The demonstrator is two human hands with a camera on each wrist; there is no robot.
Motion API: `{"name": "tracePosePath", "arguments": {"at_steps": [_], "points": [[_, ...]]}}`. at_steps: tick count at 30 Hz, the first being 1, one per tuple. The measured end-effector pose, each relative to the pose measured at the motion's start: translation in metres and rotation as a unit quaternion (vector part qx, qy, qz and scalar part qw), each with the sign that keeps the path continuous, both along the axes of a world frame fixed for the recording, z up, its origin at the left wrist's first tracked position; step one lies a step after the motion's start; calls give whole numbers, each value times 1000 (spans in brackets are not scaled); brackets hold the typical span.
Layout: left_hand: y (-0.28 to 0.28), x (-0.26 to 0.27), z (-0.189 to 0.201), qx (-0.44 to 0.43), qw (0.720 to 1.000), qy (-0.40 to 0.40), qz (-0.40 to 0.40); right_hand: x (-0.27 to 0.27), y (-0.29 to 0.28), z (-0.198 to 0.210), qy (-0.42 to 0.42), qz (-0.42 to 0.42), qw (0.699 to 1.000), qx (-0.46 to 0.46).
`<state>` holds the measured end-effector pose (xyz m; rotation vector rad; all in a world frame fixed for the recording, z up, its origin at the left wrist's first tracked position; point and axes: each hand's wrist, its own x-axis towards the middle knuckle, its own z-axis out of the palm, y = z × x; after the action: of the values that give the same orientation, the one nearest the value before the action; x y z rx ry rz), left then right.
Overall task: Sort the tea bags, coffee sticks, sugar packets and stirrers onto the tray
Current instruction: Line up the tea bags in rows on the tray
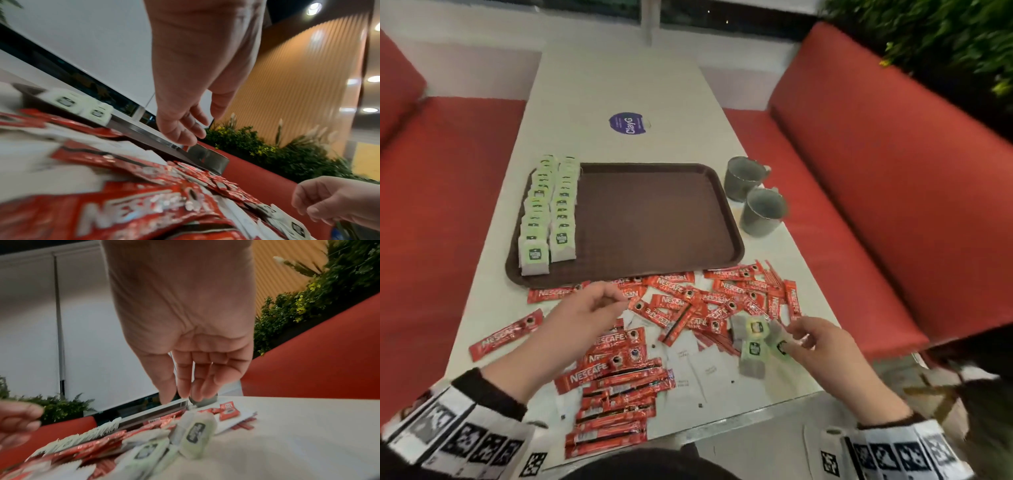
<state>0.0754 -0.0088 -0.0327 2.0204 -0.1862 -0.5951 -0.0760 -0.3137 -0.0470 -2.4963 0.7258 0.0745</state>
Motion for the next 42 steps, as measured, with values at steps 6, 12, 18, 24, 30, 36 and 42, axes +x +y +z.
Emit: {"name": "tracePosePath", "arguments": {"at_steps": [6, 12, 18, 24, 30, 36, 42], "points": [[-56, -17, 8, 50, 991, -47, -112, -11, -6, -17, 43, 28, 996, -74], [-91, -23, 3, 69, 982, -70, -161, -2, -8, -22, 95, 34, 992, -81], [-118, -29, 9, 68, 973, -101, -196, -1, -17, -22, 53, 39, 998, -11], [-144, -37, 9, 89, 926, -189, -314, 5, -6, 2, -86, 137, 986, 37], [-140, -40, -8, 82, 936, -108, -325, 24, 20, 17, -134, 186, 962, 147], [-114, -33, -11, 20, 981, 14, -191, 45, 5, -2, -32, 140, 989, 42], [-89, -20, -5, -144, 968, 203, -9, 53, 8, -22, 63, 220, 967, -108]]}}
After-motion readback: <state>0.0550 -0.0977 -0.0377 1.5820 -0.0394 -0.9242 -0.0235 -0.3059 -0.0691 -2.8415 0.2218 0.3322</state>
